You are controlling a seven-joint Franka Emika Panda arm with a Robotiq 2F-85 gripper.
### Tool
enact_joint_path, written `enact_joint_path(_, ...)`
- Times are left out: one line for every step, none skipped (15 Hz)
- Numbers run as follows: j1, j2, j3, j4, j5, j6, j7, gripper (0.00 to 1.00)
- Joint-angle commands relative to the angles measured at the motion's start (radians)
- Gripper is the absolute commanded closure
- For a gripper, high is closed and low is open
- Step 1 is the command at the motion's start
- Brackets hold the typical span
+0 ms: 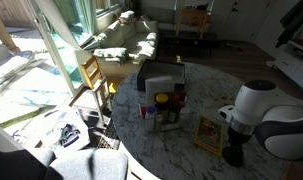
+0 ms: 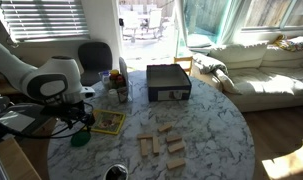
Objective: Put the green lid on the yellow tin
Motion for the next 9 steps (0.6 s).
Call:
enact_joint_path(-0.052, 0.064, -0.013, 0.001, -0.028, 0.122, -0.019, 0.00)
enact_joint_path(-0.065, 0.078, -0.017, 0.001, -0.032, 0.136, -0.025, 0.00)
enact_joint_path(-0.076, 0.087, -0.021, 0.001, -0.040, 0.148, -0.032, 0.00)
enact_joint_path(-0.087, 0.095, -0.023, 0.001, -0.042, 0.155, -0.039, 0.00)
enact_joint_path(-0.097, 0.102, -0.026, 0.001, -0.049, 0.165, -0.041, 0.00)
enact_joint_path(-0.107, 0.109, -0.026, 0.002, -0.047, 0.171, -0.051, 0.00)
enact_joint_path(-0.114, 0.118, -0.029, 0.004, -0.056, 0.175, -0.051, 0.13)
enact_joint_path(-0.120, 0.123, -0.030, 0.006, -0.060, 0.179, -0.054, 0.26)
enact_joint_path(-0.127, 0.129, -0.029, 0.007, -0.057, 0.184, -0.061, 0.34)
